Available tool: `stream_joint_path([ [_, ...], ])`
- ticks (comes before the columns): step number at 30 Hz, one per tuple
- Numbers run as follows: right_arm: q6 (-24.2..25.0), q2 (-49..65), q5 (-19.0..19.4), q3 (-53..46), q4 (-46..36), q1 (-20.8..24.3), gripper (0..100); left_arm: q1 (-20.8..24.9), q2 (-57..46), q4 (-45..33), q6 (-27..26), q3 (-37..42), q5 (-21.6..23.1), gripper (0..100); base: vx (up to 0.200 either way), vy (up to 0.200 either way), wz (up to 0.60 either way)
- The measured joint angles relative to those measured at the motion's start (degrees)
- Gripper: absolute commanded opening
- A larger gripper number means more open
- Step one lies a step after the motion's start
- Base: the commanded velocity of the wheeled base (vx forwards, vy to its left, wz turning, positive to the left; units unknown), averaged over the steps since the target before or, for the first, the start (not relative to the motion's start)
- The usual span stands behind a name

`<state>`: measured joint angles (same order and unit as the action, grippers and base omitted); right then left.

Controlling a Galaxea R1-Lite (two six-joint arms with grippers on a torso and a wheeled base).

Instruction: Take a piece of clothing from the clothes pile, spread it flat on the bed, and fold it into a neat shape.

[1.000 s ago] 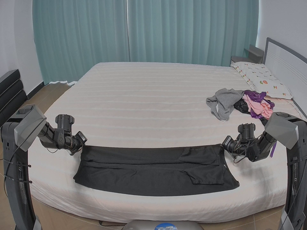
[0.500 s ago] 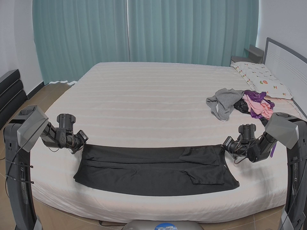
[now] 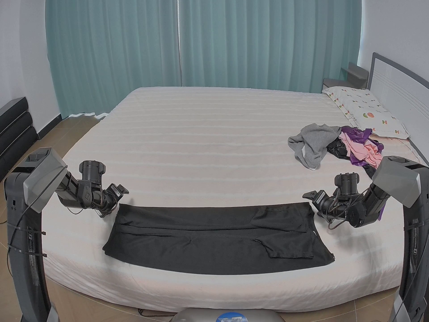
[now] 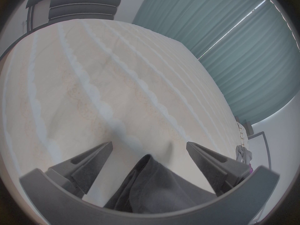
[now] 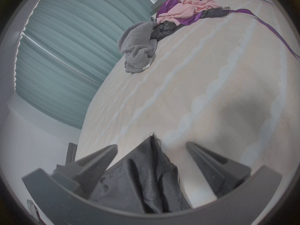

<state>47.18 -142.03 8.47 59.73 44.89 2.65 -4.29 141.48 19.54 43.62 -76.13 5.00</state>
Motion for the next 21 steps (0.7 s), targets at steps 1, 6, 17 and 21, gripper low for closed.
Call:
stream_joint_path([
  [1,0.48,0.52,0.11,-0.59,0.05,-0.06,100,-0.09,-0.35,0.13,0.00,0.77,0.39,100,0.000,0.000,0.00],
  [6,1.84,3.11,1.23,-3.58,0.02,-0.78,100,-0.77,-2.78,0.77,-2.68,5.11,6.72,100,0.000,0.000,0.00],
  [17,2.47,5.79,2.88,-7.36,0.09,-2.12,100,-2.40,-7.96,1.41,-21.86,14.80,17.58,100,0.000,0.000,0.00],
  [21,2.52,5.97,3.10,-7.84,0.11,-2.13,100,-2.45,-8.52,1.58,-24.00,15.52,19.09,100,0.000,0.000,0.00],
])
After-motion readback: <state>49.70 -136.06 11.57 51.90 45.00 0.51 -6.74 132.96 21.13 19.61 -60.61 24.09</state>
